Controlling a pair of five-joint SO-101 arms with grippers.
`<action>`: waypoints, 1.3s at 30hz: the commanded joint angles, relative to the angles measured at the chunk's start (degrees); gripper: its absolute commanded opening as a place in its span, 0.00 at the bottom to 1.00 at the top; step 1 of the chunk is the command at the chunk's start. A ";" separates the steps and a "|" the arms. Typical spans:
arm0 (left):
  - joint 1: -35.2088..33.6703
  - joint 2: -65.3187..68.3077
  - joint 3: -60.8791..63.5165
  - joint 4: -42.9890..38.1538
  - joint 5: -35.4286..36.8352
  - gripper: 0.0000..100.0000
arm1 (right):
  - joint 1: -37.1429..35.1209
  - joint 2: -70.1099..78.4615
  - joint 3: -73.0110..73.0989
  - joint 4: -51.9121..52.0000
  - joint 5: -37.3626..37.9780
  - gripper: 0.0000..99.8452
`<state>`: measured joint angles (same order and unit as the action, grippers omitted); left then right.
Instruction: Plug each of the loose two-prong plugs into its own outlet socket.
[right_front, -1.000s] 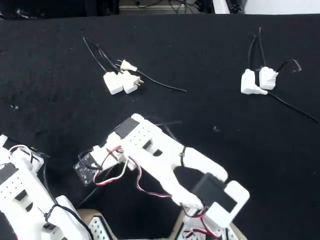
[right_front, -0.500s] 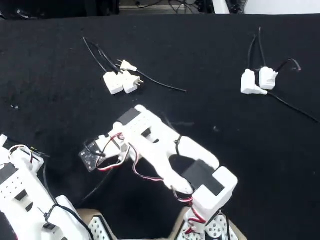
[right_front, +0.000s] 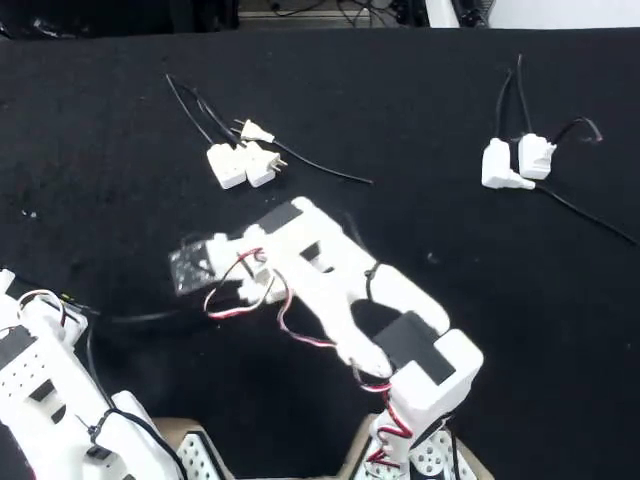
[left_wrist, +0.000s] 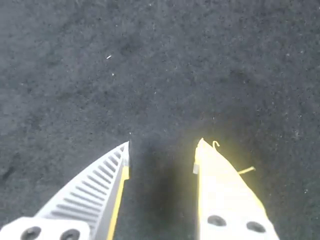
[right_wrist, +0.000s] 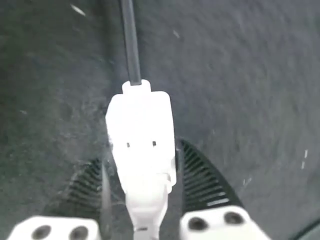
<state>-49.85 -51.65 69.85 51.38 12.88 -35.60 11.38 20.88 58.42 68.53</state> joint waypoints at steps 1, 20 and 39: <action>-0.40 -1.05 -3.30 -1.05 0.26 0.22 | 4.31 -8.92 -2.42 0.18 -8.88 0.01; 0.84 -1.05 -1.89 -2.11 0.18 0.22 | 49.85 -24.75 -15.69 10.81 -41.41 0.01; 3.12 -1.05 0.92 -5.63 0.09 0.22 | 46.15 19.91 -50.95 3.60 -56.26 0.01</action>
<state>-47.38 -51.65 71.34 46.55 12.88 11.69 29.85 -20.53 61.49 12.97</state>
